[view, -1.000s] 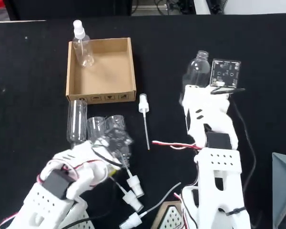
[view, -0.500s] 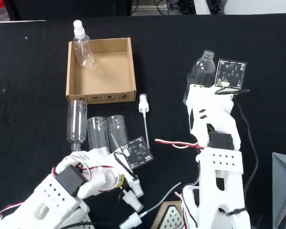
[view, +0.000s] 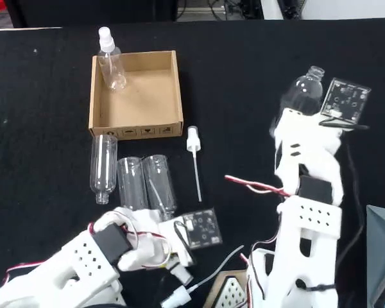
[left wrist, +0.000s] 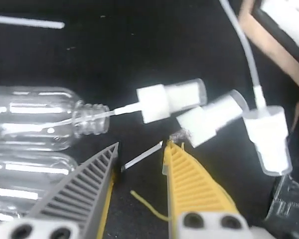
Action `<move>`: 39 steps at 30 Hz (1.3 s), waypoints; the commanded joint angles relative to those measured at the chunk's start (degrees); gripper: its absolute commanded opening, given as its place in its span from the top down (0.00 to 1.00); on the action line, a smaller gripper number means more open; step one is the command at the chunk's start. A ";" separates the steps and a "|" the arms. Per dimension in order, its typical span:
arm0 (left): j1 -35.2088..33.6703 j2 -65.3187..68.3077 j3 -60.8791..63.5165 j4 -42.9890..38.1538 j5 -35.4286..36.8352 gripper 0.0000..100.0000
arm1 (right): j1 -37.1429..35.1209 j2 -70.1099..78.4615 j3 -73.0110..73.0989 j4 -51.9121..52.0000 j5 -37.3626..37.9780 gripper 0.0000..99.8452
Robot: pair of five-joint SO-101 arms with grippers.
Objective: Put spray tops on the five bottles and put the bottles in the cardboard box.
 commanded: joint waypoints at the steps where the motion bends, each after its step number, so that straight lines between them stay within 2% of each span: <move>1: 3.30 2.90 -3.47 0.35 -2.37 0.86 | 1.14 -1.89 -7.43 4.75 -0.44 0.99; 8: 6.37 10.90 -5.93 0.18 -5.71 0.86 | 0.97 -1.10 -9.63 7.91 1.58 0.99; 16: 8.40 18.81 -9.71 0.26 -9.41 0.86 | 0.97 9.89 -19.56 15.82 1.58 0.99; 39: 8.48 37.71 -18.51 -0.18 -22.59 0.87 | 0.97 30.11 -36.97 27.43 6.68 0.99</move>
